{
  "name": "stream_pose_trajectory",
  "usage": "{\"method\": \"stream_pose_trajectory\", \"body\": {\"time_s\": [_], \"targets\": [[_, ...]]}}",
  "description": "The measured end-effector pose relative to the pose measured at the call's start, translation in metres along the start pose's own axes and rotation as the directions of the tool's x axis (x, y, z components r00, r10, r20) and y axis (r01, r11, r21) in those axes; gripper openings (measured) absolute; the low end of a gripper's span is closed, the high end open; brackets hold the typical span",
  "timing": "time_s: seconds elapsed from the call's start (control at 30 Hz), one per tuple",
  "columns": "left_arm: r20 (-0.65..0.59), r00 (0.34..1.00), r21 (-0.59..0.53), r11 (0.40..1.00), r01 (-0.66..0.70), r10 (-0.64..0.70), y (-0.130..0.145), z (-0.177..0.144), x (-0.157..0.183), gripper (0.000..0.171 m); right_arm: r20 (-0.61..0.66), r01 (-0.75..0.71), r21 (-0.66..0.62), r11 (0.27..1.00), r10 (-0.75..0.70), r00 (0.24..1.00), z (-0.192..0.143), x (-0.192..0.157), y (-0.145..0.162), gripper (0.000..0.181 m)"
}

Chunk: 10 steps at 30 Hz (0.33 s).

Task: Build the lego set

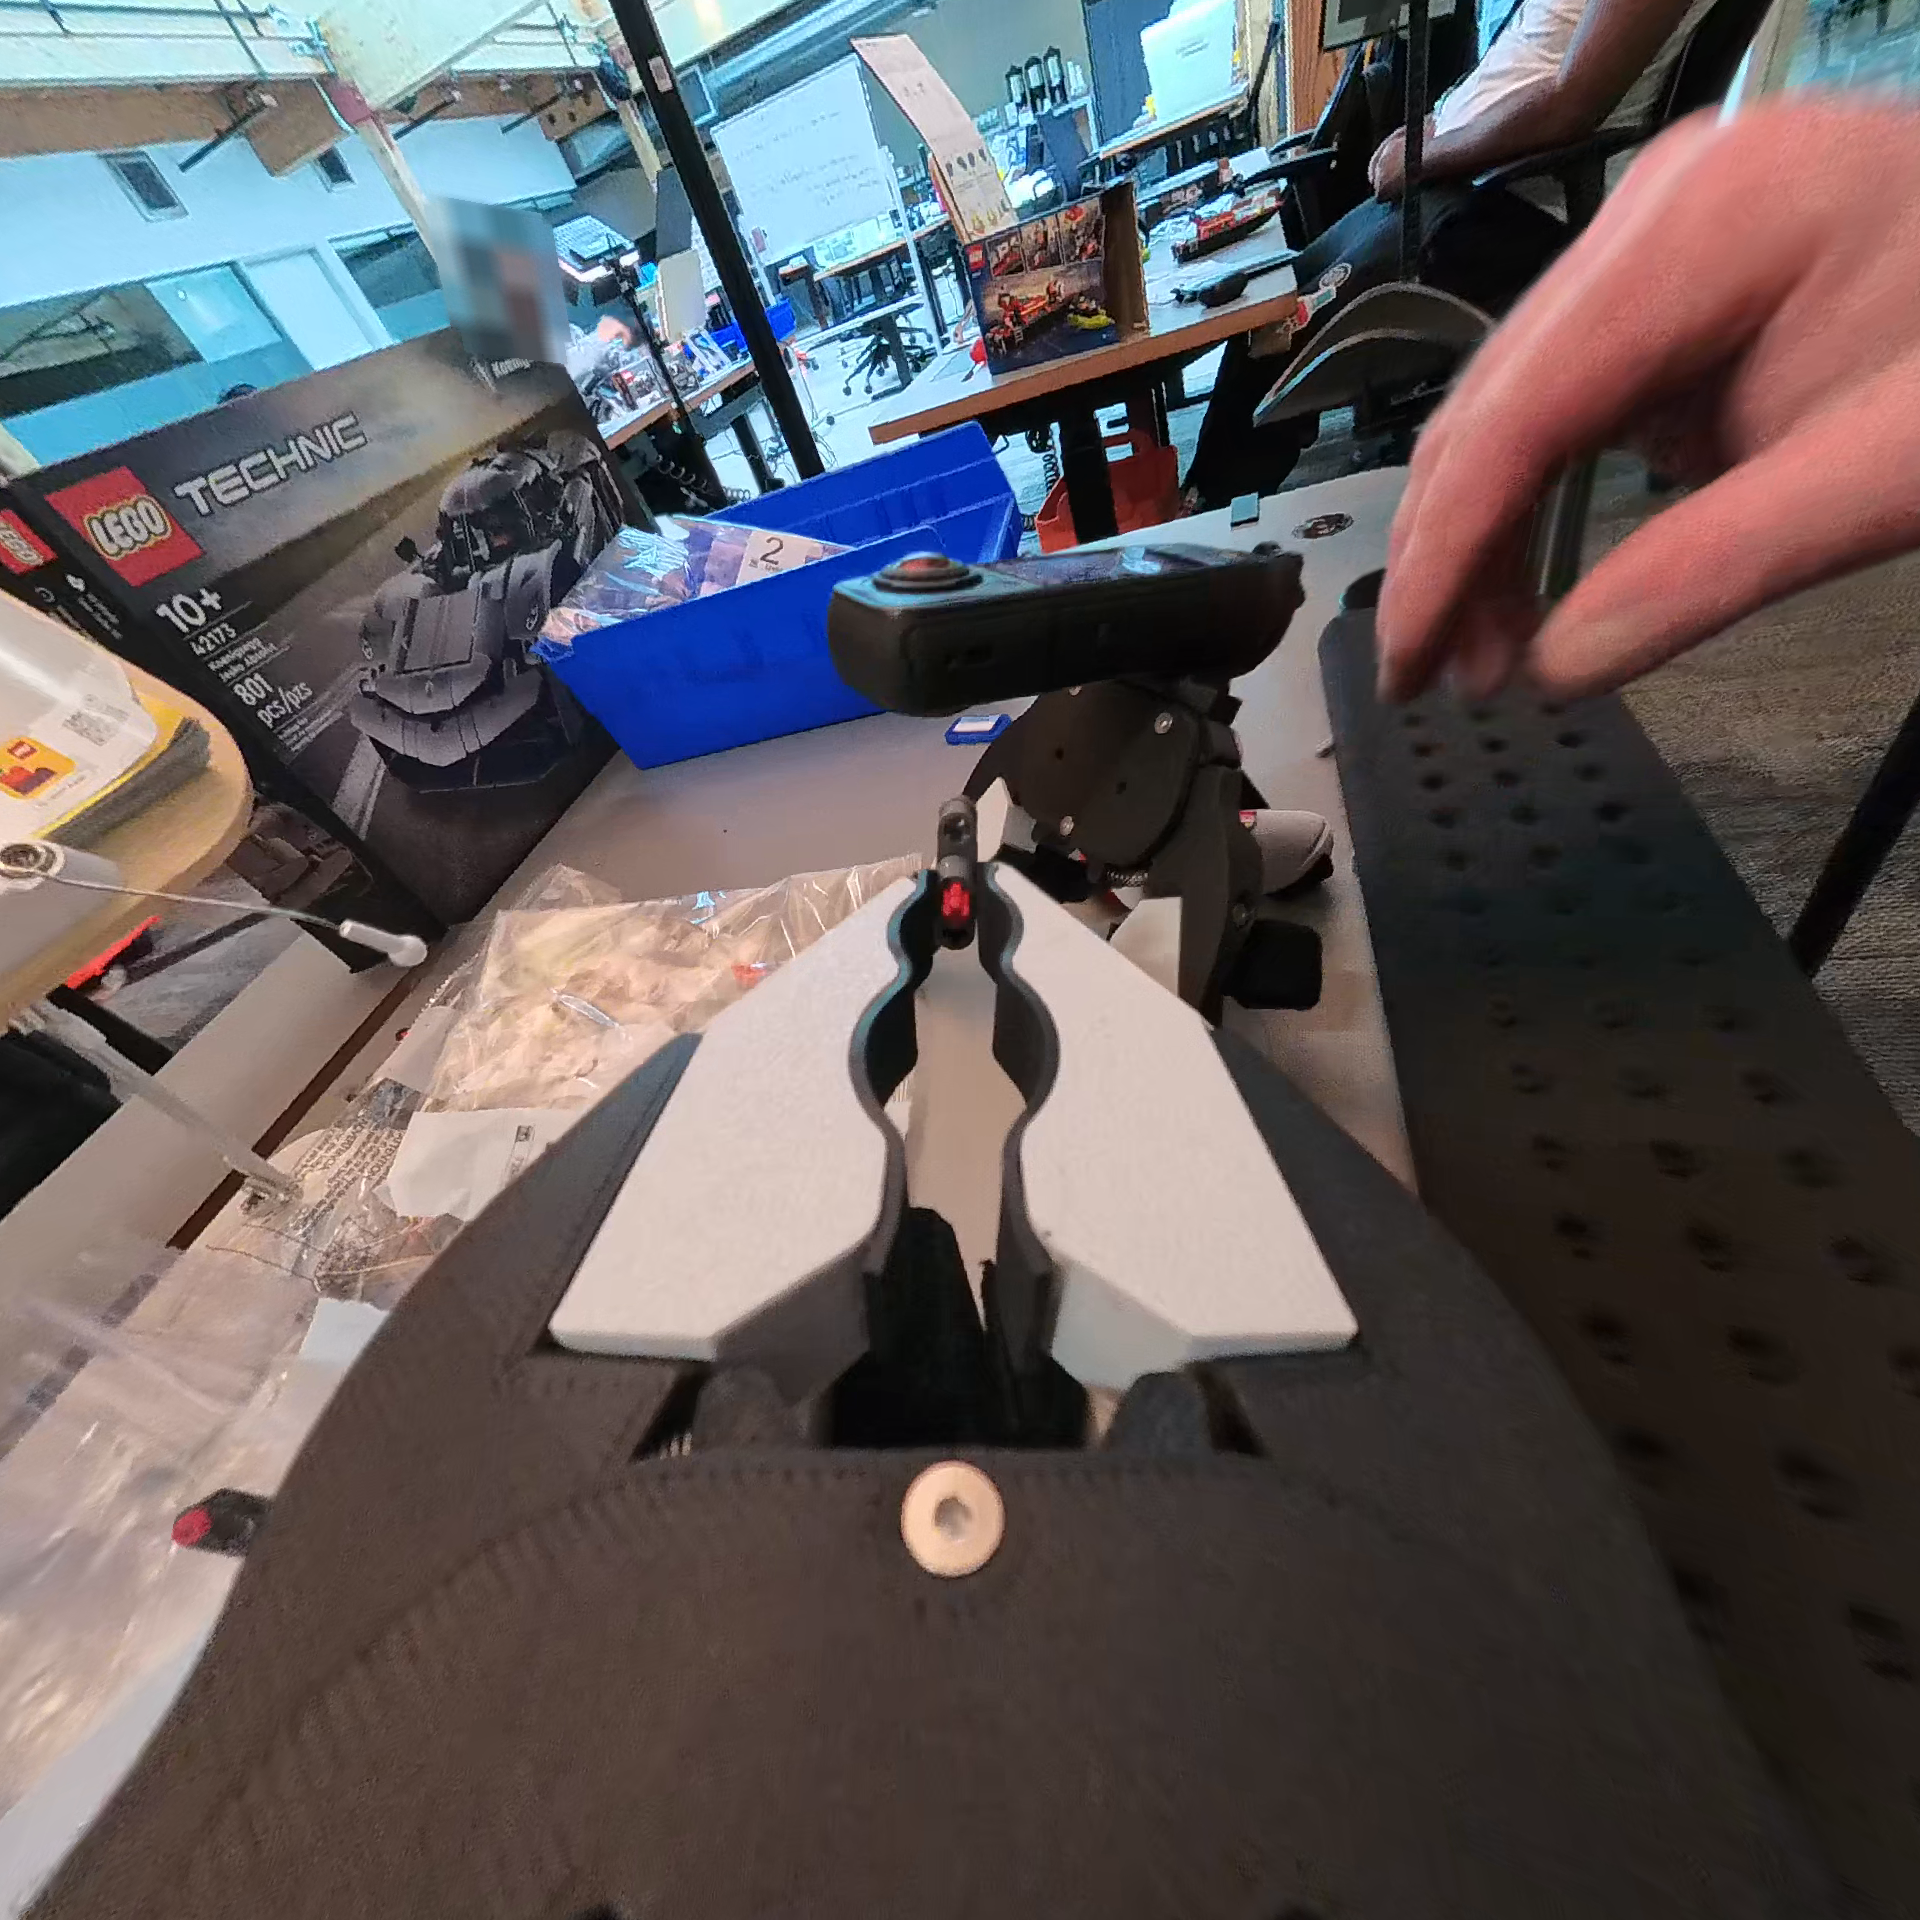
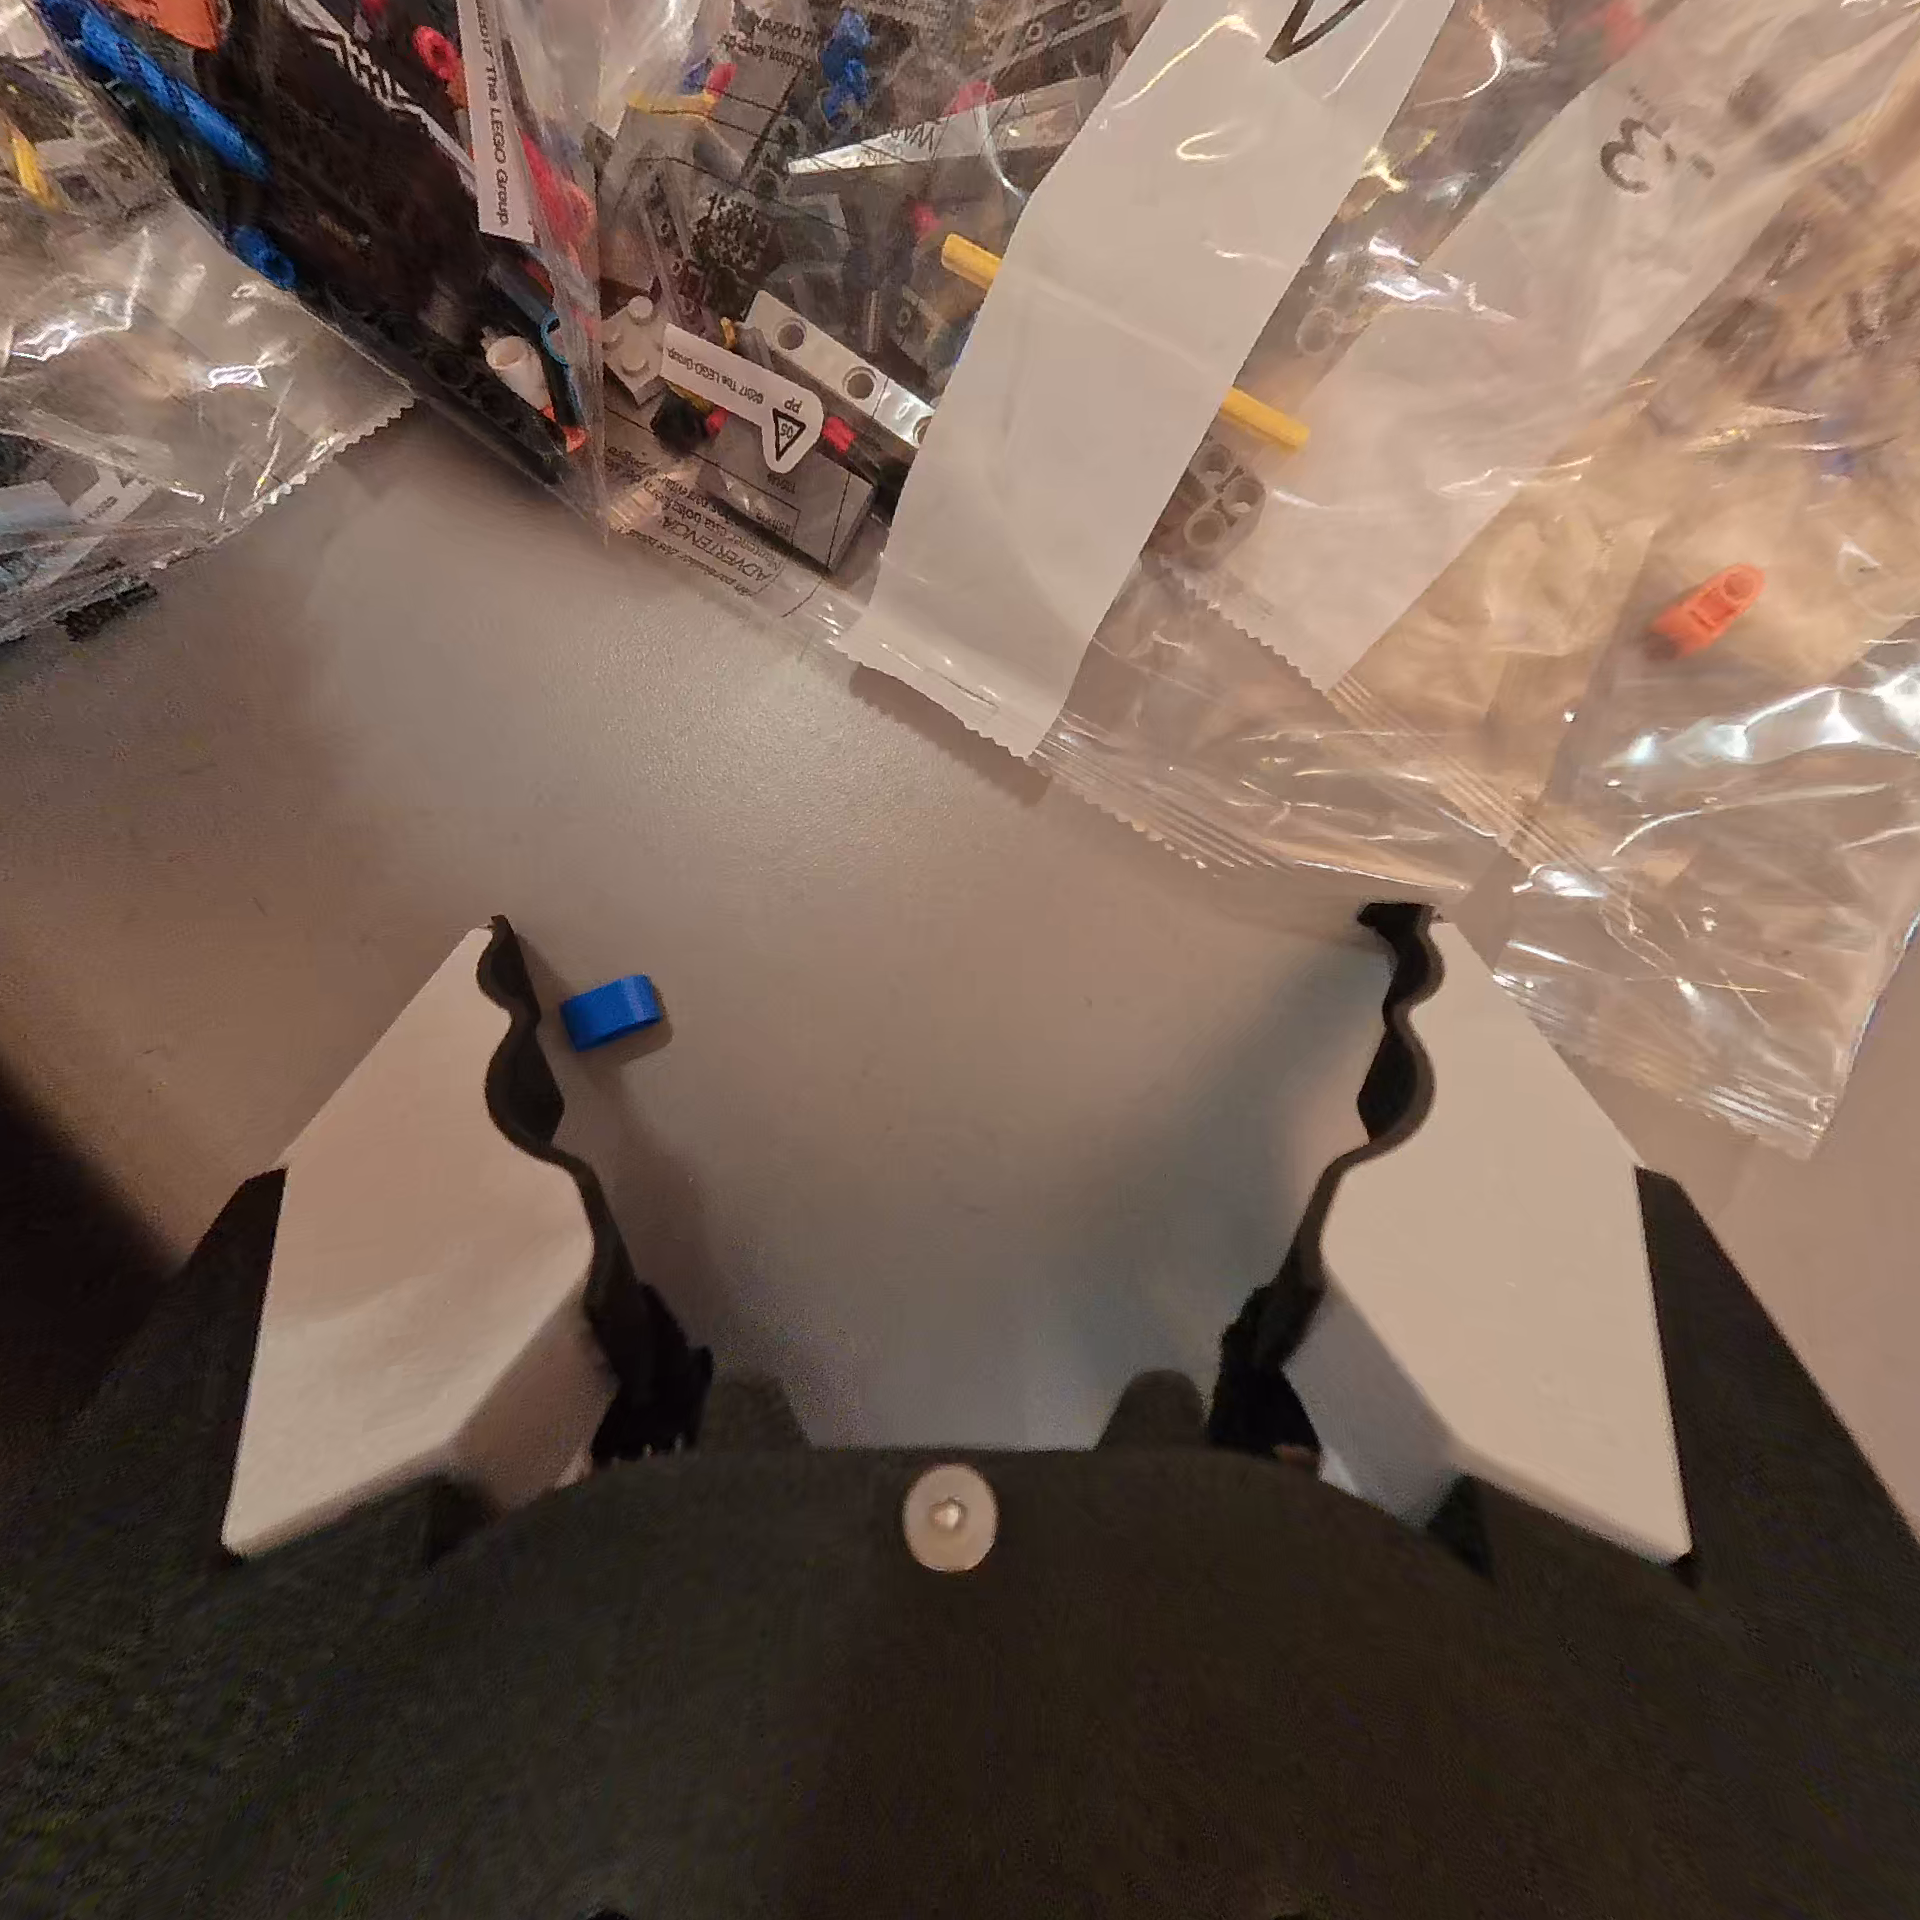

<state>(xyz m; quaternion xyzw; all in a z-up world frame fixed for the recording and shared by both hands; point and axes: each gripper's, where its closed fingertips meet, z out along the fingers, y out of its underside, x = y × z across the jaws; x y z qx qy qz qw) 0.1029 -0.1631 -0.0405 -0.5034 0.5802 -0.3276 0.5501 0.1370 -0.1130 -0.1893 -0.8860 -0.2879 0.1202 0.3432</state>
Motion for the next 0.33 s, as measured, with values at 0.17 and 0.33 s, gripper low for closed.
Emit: {"method": "stream_pose_trajectory", "body": {"time_s": [0.17, 0.33], "targets": [[-0.03, 0.996, -0.019, 0.996, -0.085, 0.084, -0.01, 0.005, 0.02, 0.007, 0.0, 0.0, 0.0, 1.0, 0.0, 1.0, 0.0, 0.0, 0.0, 0.155], [-0.087, 0.98, -0.024, 0.983, -0.182, 0.18, -0.026, 0.011, 0.064, 0.006, 0.0, 0.0, 0.0, 1.0, 0.0, 1.0, 0.0, 0.0, 0.0, 0.155]]}}
